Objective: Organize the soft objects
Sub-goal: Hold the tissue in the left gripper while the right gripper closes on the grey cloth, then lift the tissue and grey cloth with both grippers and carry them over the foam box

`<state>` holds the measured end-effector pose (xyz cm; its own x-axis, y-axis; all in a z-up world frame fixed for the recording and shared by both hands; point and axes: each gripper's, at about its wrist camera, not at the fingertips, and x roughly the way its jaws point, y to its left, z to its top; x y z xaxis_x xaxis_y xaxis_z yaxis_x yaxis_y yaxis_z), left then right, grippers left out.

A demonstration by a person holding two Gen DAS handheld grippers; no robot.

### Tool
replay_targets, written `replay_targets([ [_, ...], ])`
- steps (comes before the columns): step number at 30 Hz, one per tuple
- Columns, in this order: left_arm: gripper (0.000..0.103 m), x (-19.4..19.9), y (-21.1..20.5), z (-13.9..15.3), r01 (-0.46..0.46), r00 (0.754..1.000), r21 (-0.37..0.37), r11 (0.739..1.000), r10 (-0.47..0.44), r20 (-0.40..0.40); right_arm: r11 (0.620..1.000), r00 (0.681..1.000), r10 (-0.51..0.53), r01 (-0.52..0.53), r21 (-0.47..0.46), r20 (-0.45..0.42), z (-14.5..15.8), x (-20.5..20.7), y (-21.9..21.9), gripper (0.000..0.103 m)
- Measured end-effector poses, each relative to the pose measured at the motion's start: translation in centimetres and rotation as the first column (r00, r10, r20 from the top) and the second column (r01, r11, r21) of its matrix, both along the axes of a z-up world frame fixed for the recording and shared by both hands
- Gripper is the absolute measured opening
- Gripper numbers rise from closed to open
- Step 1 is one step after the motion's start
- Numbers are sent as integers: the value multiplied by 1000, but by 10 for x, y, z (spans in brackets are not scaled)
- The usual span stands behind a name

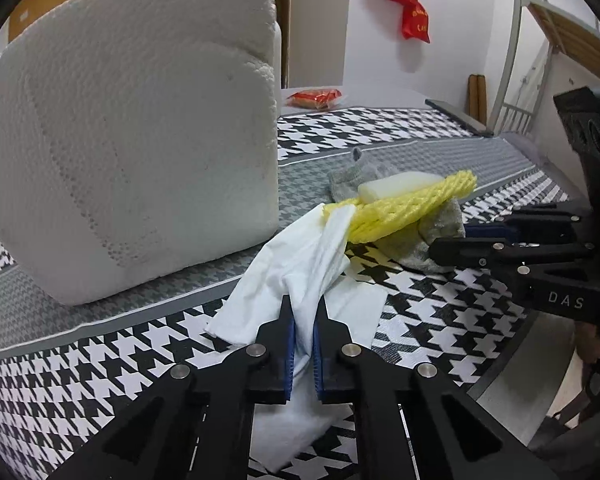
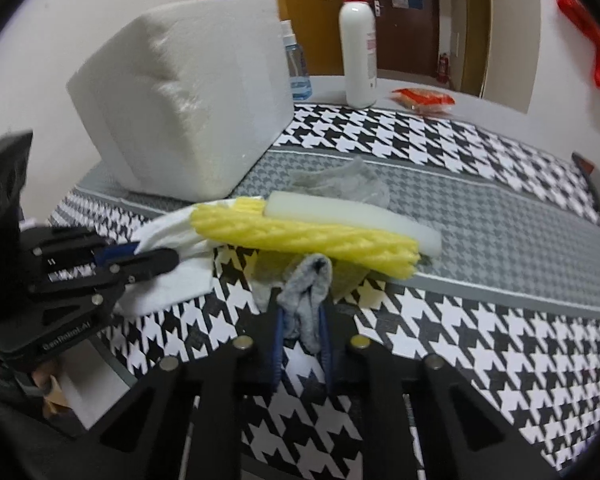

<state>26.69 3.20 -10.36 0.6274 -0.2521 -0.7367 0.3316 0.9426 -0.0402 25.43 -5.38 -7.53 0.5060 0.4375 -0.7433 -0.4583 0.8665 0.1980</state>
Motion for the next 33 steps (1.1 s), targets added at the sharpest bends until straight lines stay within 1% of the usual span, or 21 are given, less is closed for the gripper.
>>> replay_targets([
  [2,8,-1,3,4,-14,1000,-10,1000,14,13,999,1000,-2,2,45,6,8,0,-6,19],
  [6,8,-6,10,21,-31,998,-57,998,34,57,993,999,-24,19,120,41,28,3,-19,19],
  [10,8,-12,13,36,-36,994,-81,996,45,102,986,993,-70,54,155,99,50,2,-32,19],
  [14,8,-20,15,53,-44,987,-97,994,58,151,984,985,-93,69,164,143,65,-3,-37,19],
  [18,8,-24,16,65,-48,981,-111,993,68,184,983,977,-106,75,165,187,77,-11,-40,19],
  [23,8,-28,17,74,-54,974,-116,992,77,211,982,966,-117,78,174,231,91,-20,-43,19],
  [33,8,-35,10,88,-65,961,-119,991,94,259,982,942,-135,86,168,306,107,-34,-43,19],
])
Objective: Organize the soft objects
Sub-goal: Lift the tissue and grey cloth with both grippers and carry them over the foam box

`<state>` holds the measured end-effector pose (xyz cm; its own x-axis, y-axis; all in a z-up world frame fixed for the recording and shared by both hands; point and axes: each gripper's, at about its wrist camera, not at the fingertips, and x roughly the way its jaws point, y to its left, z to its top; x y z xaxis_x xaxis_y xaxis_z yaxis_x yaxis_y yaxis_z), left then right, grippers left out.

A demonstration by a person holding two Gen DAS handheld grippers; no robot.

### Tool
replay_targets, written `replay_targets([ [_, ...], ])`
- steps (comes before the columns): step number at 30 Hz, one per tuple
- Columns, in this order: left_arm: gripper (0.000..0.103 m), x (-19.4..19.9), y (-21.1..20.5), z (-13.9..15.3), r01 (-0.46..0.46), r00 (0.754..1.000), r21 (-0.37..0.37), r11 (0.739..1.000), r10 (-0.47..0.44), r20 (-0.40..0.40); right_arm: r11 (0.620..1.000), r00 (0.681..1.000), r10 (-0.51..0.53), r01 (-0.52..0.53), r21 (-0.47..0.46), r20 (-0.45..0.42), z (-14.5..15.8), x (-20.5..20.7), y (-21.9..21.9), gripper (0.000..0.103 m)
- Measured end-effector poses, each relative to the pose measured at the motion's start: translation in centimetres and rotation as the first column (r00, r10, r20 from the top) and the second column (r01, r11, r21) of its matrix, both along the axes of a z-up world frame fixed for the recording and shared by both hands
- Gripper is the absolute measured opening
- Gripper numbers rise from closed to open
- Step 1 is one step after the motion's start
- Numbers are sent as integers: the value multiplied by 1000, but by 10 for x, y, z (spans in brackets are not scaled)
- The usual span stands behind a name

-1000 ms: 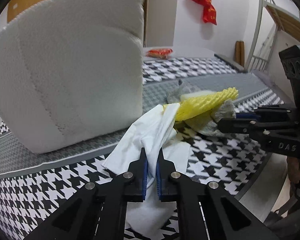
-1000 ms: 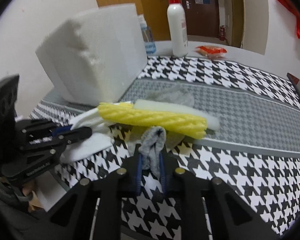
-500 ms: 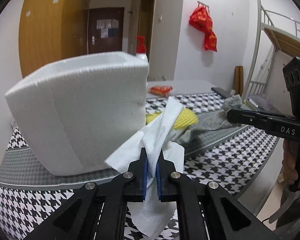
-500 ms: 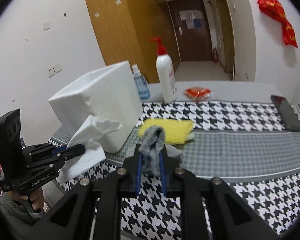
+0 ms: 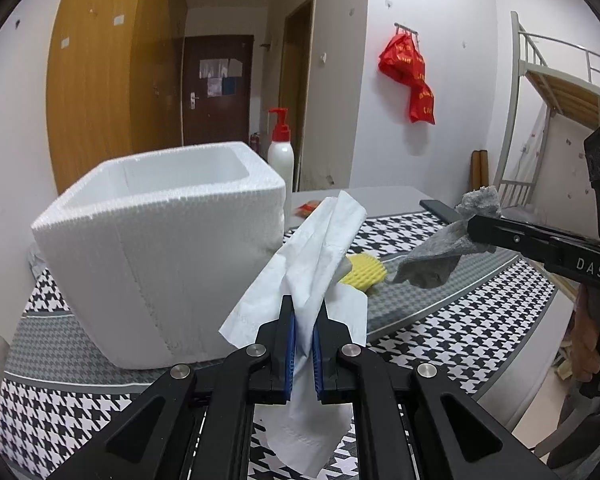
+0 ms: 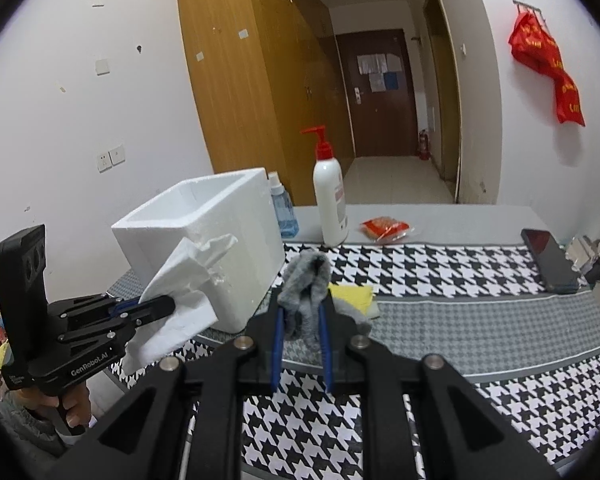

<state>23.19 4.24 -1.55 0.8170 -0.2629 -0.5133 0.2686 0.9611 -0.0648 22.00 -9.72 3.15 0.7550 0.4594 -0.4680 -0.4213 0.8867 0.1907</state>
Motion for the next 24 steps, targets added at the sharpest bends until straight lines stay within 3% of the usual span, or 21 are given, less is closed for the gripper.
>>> replay_targets([
  [11,8,-19,3,17,-37,998,10,999,37,60,1000,998,26,-27,4,49,10,-13,7,19],
  [24,8,-41,17,26,-156,984,22,987,154,93,988,985,156,-157,11,81,18,-21,32,19],
])
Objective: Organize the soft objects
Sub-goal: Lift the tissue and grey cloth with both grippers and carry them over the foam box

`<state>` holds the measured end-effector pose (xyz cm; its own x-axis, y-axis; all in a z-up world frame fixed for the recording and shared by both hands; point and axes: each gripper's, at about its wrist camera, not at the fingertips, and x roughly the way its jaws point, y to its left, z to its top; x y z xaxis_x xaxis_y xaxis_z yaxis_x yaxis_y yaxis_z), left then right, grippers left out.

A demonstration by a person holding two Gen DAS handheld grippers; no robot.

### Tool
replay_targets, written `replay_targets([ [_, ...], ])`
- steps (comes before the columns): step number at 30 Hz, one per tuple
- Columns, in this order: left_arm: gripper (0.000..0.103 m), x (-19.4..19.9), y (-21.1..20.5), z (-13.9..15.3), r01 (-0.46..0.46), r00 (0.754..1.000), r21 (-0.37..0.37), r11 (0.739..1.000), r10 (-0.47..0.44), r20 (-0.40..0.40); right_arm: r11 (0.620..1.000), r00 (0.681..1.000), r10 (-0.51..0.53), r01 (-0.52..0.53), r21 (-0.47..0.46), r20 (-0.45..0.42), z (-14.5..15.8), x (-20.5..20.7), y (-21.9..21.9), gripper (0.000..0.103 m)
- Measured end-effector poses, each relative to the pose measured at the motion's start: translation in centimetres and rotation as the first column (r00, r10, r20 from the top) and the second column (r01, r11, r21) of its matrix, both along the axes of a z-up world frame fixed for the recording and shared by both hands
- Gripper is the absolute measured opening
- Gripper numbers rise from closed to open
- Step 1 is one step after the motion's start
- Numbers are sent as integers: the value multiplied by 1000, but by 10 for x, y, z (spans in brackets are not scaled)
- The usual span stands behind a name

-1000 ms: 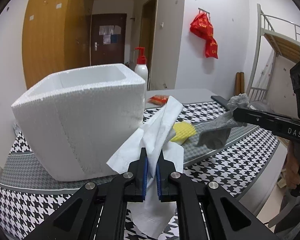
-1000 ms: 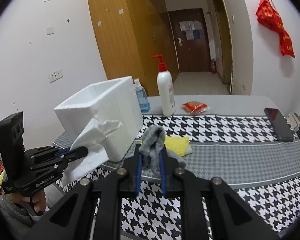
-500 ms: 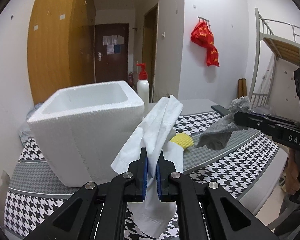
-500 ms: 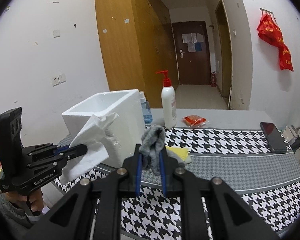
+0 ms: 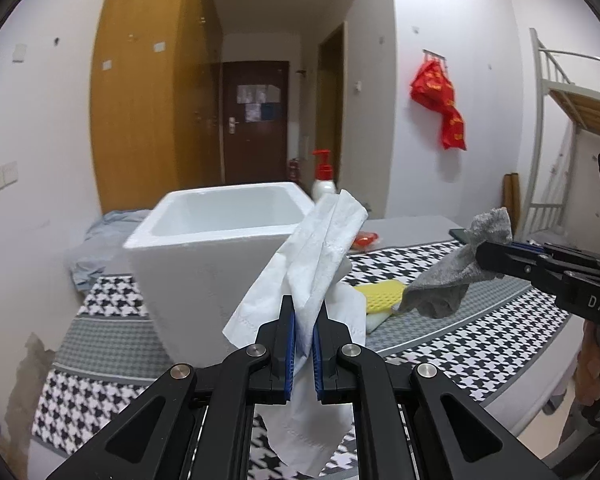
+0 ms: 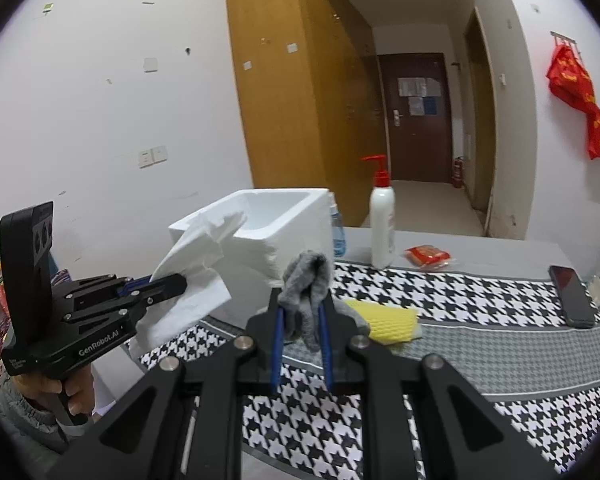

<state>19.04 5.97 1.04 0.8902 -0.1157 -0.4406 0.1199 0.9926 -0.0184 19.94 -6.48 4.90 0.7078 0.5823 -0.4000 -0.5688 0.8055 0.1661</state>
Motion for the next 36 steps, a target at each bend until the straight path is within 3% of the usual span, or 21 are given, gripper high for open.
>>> replay_targets([
  [13,8,-30,27,3,-148,989,-1,989,148,4,992,992,129,-129,2,11,5,-3,39,19],
  [36,8,-20,60,19,-155,987,-10,988,156,36,994,993,110,-109,-30,31,25,2,67,19],
])
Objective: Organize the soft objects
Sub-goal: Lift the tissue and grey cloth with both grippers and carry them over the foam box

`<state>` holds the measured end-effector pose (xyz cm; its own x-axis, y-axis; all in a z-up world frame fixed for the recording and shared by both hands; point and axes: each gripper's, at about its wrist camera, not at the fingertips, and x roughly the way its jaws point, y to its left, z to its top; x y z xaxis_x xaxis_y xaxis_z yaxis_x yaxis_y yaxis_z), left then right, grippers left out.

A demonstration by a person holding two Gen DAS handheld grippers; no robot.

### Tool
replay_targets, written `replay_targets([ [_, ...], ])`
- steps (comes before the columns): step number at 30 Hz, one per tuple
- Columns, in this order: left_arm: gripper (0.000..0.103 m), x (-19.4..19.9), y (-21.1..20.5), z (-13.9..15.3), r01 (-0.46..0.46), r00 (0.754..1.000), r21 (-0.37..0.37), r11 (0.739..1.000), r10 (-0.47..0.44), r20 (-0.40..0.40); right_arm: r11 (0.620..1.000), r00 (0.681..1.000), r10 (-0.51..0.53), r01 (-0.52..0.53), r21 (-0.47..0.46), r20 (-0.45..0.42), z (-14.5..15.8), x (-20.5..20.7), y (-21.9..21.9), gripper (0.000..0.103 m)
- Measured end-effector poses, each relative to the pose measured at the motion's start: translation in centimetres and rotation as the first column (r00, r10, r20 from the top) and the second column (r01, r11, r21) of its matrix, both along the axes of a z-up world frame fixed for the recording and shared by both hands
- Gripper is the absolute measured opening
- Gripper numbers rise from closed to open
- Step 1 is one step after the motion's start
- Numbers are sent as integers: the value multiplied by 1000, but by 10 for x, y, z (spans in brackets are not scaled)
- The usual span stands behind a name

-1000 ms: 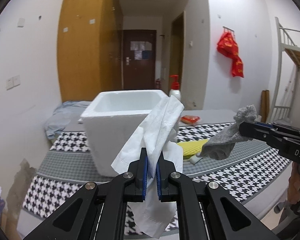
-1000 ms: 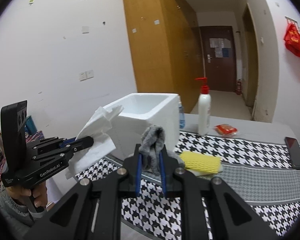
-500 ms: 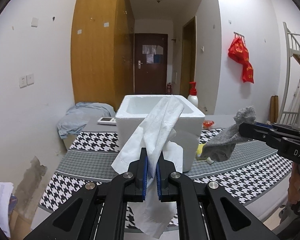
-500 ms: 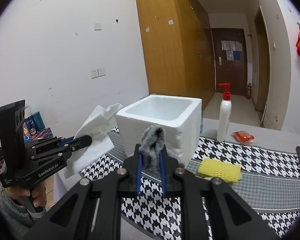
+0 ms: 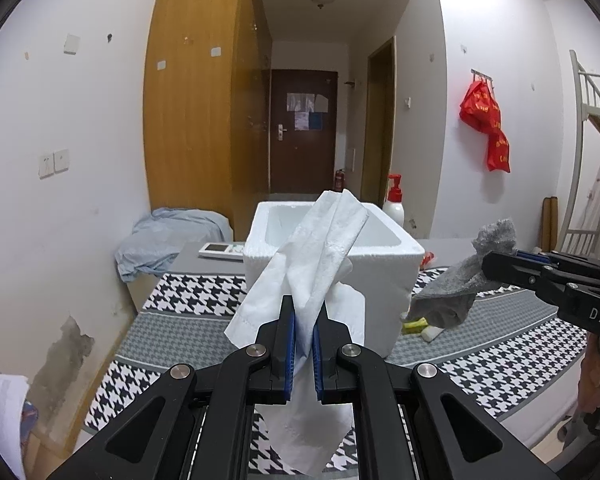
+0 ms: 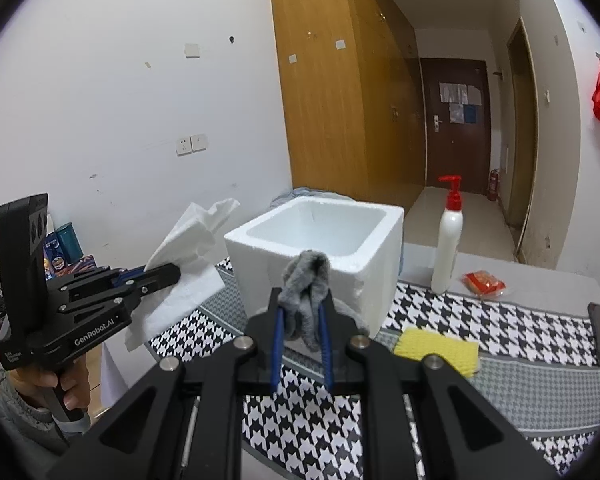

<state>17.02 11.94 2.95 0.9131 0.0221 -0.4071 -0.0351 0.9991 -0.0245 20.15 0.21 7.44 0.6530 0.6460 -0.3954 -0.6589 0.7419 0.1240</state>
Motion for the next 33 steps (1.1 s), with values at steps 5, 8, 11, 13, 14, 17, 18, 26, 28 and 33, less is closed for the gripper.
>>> replay_targets([
  [5,8,8,1,11,-5,1000,18,1000,4,15,1000,1000,-4,4,-10,19,13,8,6,19],
  [8,8,11,0,18,-7,1000,38,999,6,28,1000,1000,-5,6,-13,29,20,14,10,19],
  [11,8,17,3,25,-6,999,35,999,5,32,1000,999,-3,4,-16,38,27,18,13,19],
  [13,8,19,5,29,-13,999,43,999,11,41,1000,999,-5,6,-18,44,32,21,15,19],
  [14,8,20,6,31,-14,999,44,999,12,48,1000,999,-4,5,-20,50,35,23,17,19],
  [17,8,23,6,37,-16,998,50,999,13,66,1000,998,-8,10,-23,66,42,27,20,19],
  [18,8,24,7,37,-17,998,54,998,13,69,1000,997,-11,12,-23,72,43,28,20,19],
  [26,8,37,13,45,-17,997,58,998,12,79,999,995,-23,26,-36,99,60,41,27,19],
  [28,8,40,13,47,-19,997,64,998,14,82,999,994,-28,32,-41,106,63,45,30,19],
  [33,8,48,15,45,-23,997,68,997,18,79,999,994,-22,28,-47,110,63,54,38,19],
])
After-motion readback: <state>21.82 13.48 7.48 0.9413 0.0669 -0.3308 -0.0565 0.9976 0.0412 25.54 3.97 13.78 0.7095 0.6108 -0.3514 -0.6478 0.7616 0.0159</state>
